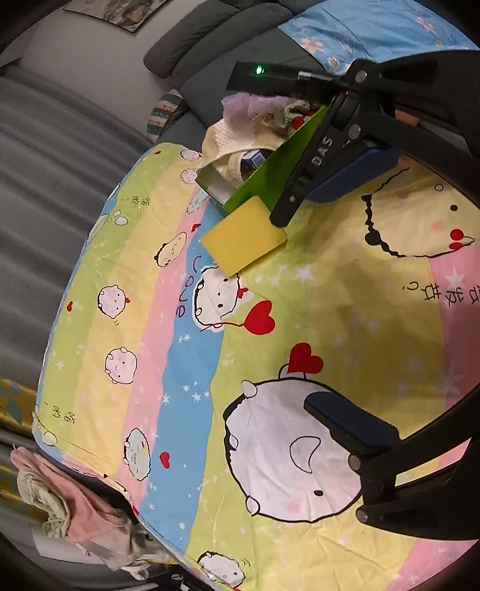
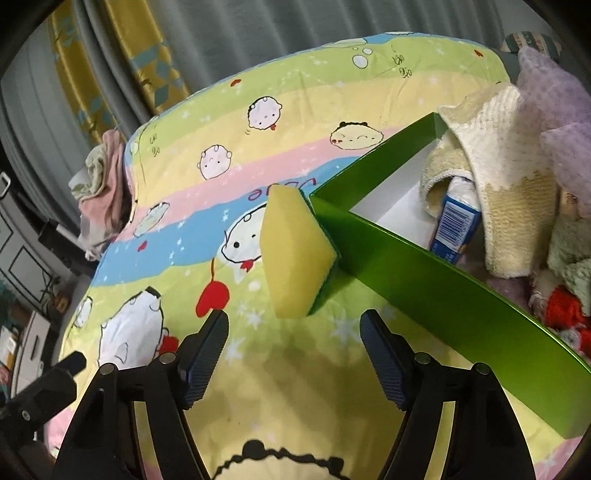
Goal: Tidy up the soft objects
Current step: 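Move the right gripper to the yellow sponge and grasp it, then lift the yellow sponge with the right gripper and carry it toward the box, then hold the sponge above the green box and lower it onto the pile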
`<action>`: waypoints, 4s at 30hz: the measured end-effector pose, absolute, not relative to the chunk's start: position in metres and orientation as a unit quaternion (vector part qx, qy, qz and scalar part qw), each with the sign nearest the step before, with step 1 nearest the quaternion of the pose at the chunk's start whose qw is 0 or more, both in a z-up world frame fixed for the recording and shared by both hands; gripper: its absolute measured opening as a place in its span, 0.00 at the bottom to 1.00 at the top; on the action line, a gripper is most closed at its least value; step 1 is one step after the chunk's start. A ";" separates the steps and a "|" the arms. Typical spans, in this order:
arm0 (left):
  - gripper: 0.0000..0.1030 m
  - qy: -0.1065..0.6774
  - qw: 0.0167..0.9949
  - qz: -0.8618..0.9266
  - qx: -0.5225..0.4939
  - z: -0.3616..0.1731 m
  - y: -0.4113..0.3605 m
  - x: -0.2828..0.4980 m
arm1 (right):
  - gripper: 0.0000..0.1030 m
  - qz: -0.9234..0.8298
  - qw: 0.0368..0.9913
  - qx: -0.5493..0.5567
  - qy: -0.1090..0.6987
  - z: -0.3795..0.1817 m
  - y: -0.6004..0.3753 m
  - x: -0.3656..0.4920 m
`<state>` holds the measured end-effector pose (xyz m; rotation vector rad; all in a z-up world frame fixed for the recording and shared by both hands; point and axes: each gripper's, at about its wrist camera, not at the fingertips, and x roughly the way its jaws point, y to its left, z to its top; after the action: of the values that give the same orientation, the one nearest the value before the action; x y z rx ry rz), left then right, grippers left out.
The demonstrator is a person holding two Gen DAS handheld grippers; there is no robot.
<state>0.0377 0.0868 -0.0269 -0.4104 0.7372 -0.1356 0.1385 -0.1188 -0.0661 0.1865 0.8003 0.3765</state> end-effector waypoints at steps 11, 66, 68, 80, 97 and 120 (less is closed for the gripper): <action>0.99 0.365 0.905 -0.061 -0.209 -0.032 0.091 0.041 | 0.32 0.173 0.889 0.128 0.405 -0.082 -0.106 0.182; 0.70 0.426 0.865 -0.248 -0.092 -0.081 -0.034 0.072 | 0.55 0.175 0.898 -0.029 0.403 -0.086 -0.167 0.027; 0.62 0.426 0.864 -0.252 -0.093 -0.082 -0.035 0.072 | 0.48 0.186 0.896 -0.022 0.404 -0.088 -0.166 0.028; 0.54 0.421 0.863 -0.263 -0.091 -0.081 -0.039 0.066 | 0.35 0.185 0.899 -0.022 0.396 -0.090 -0.168 0.030; 0.55 0.362 0.901 -0.233 -0.058 -0.023 -0.036 0.024 | 0.35 0.226 0.910 -0.010 0.347 -0.044 -0.170 -0.006; 0.55 0.327 0.923 -0.200 -0.029 0.042 -0.049 0.008 | 0.35 0.266 0.921 0.032 0.283 0.003 -0.189 -0.018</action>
<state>0.0078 -0.0494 0.0423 -0.0597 0.6720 -0.4098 -0.0183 -0.1886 0.0031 0.0663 0.5824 0.5470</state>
